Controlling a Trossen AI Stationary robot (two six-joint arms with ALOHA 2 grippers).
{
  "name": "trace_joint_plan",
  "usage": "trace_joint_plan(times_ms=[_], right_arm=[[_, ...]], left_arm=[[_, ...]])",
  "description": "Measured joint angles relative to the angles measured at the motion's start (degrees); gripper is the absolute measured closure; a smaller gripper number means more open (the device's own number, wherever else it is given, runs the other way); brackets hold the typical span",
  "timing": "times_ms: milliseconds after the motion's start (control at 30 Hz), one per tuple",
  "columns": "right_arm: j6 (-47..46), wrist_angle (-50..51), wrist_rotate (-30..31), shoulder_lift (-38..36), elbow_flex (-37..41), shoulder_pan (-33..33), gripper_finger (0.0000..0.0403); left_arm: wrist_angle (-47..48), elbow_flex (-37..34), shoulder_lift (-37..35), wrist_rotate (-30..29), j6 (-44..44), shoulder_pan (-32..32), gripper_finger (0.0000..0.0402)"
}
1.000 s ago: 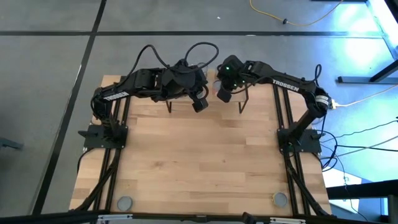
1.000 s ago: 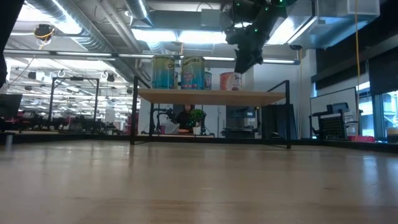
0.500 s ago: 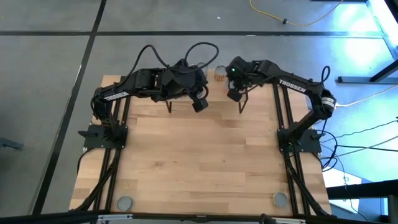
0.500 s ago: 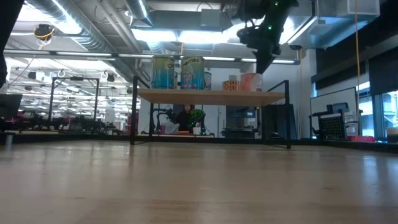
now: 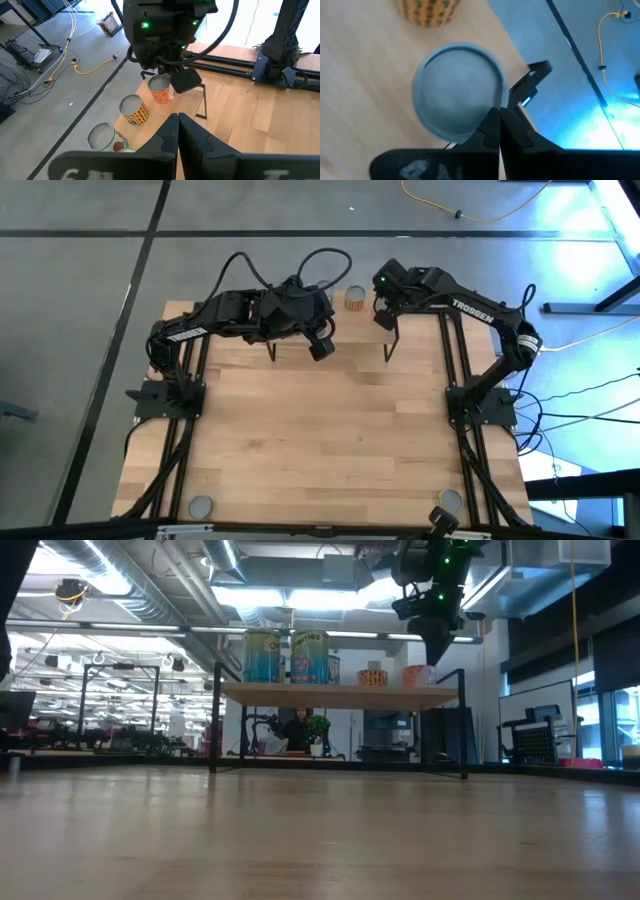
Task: Pick and place cans onto a shelf
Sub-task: Put the canned meatballs on the shelf
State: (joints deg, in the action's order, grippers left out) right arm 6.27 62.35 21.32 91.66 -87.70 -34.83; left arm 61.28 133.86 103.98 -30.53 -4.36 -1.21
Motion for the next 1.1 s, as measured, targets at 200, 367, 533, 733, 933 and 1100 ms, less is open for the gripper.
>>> trace_joint_plan(times_ms=[200,367,533,733,933,1100], right_arm=[[2.8,-3.8,-1.3,0.0,0.0,-1.2,0.0402],[3.3,-4.7,-1.5,-0.1,0.0,-1.7,0.0402],[6.1,-3.3,-2.4,-1.5,-2.4,-0.7,0.0403],[6.3,4.6,-11.9,-5.2,-8.8,0.8,0.0403],[8.3,14.8,-20.6,-7.2,-9.2,0.9,0.0403],[10.4,15.0,-26.3,-6.9,-5.6,0.9,0.0403]], left_arm=[[0.0,0.0,0.0,0.0,0.0,0.0,0.0401],[0.0,0.0,0.0,0.0,0.0,0.0,0.0401],[0.0,0.0,0.0,0.0,0.0,-0.2,0.0401],[0.0,0.0,0.0,-0.1,0.0,-0.3,0.0401],[0.2,0.0,0.0,-0.1,0.0,-0.3,0.0401],[1.0,0.0,0.0,-0.1,0.0,-0.3,0.0401]])
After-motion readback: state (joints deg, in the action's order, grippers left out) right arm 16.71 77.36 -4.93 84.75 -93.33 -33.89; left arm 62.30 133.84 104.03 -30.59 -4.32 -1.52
